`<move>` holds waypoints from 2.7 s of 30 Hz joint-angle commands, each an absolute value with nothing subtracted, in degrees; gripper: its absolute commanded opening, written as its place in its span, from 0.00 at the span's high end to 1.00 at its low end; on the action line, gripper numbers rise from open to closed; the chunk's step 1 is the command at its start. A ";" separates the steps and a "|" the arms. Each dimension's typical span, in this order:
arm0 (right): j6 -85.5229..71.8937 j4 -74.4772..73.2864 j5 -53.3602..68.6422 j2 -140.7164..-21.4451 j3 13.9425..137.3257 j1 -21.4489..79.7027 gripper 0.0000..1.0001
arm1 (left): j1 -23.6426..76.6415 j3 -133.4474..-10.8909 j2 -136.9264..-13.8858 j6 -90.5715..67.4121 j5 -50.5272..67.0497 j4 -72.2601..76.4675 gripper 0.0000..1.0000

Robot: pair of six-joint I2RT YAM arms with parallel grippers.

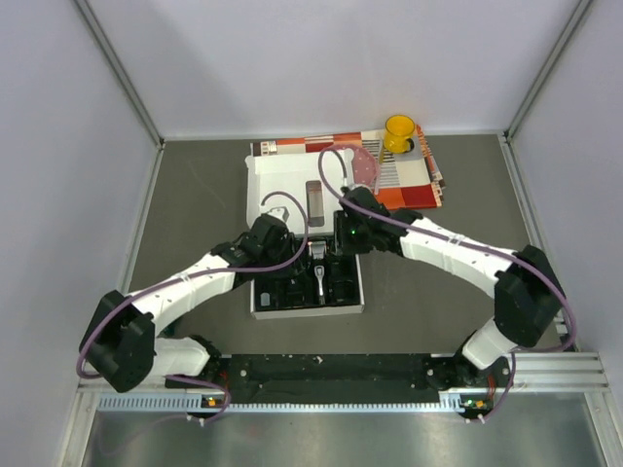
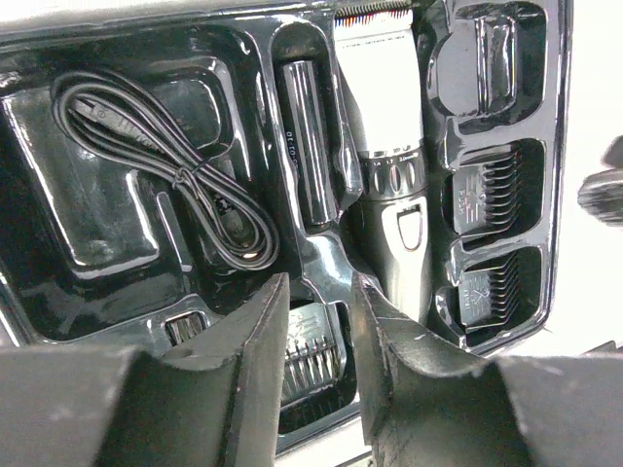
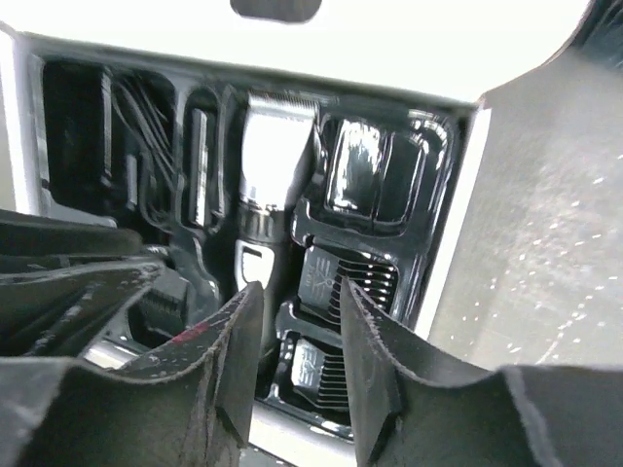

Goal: Sort the hair-cutting tools

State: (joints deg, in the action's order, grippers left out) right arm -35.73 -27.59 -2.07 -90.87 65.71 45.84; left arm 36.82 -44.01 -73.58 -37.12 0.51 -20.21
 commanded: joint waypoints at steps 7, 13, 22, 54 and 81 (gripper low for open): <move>-46.66 -41.74 -24.43 -83.67 72.07 39.66 0.45 | 36.65 -45.17 -68.12 -34.63 -2.29 -18.37 0.54; -46.14 -41.75 -25.40 -88.58 72.51 33.24 0.27 | 36.65 -46.32 -66.71 -32.87 -2.55 -18.46 0.39; -34.63 -39.03 -22.32 -106.16 82.87 31.20 0.15 | 36.65 -47.02 -64.95 -31.20 -2.46 -18.37 0.26; -30.14 -33.49 -14.94 -118.65 84.03 26.98 0.42 | 35.42 -45.70 -64.25 -31.29 -1.76 -18.11 0.28; -69.95 -29.97 -0.28 -72.17 60.74 27.07 0.71 | 38.32 -41.04 -64.69 -34.28 18.38 14.14 0.05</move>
